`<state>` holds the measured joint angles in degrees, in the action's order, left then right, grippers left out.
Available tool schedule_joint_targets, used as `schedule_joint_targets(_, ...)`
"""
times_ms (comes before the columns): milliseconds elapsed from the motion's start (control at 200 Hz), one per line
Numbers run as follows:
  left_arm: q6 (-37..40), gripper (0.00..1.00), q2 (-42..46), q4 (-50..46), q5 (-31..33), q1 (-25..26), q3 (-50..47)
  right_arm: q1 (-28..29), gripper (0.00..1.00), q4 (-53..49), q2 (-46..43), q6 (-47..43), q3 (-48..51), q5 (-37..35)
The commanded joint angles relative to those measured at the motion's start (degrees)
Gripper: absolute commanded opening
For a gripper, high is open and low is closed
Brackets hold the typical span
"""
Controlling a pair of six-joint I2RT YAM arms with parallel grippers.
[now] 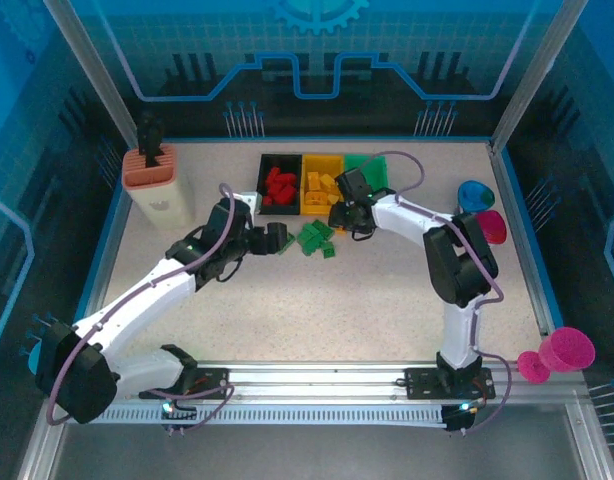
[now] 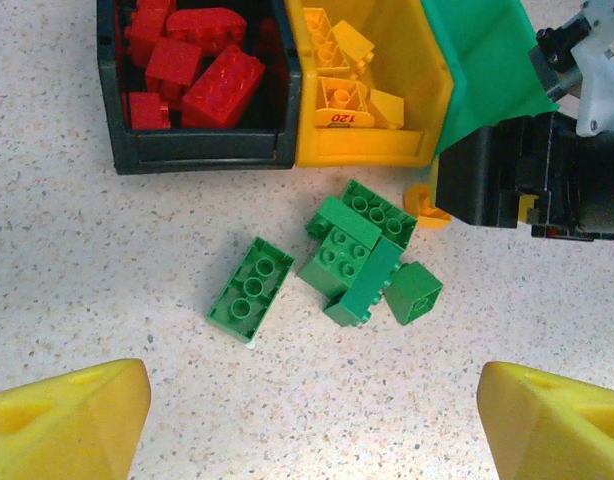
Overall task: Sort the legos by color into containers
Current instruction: Pick up the lego from the center of the table.
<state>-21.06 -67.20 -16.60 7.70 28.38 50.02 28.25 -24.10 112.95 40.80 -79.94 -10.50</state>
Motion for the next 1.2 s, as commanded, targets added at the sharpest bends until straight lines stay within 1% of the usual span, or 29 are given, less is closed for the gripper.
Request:
schedule_joint_targets(0, -0.9, 0.86, 1.6, -0.8, 1.4, 0.1, -1.1, 1.4, 0.57, -2.3, 2.4, 2.1, -2.3, -2.5)
schedule_joint_targets(260, -0.6, 0.85, 2.4, -1.0, 1.6, 0.0, -1.7, 1.8, 0.53, -1.6, 5.1, 4.1, -2.7, -3.8)
schedule_joint_targets(400, -0.6, 0.85, 2.5, -0.2, 2.1, 0.0, -2.5, 1.6, 0.50, -1.7, 4.7, 4.2, -1.1, -6.2)
schedule_joint_targets(780, -0.4, 0.85, 1.8, -0.3, 2.5, 0.0, -1.6, 0.8, 0.47, -1.3, 2.1, 4.0, 3.9, -6.8)
schedule_joint_targets(1041, -0.2, 0.84, 1.7, -0.6, 3.3, 0.1, -1.6, 0.7, 0.37, -1.1, 0.2, 3.1, 5.6, -6.5)
schedule_joint_targets(1196, -0.2, 0.84, 1.8, -0.5, 3.4, 0.1, -2.0, 0.8, 0.33, -1.1, -1.5, 2.6, 6.6, -6.5)
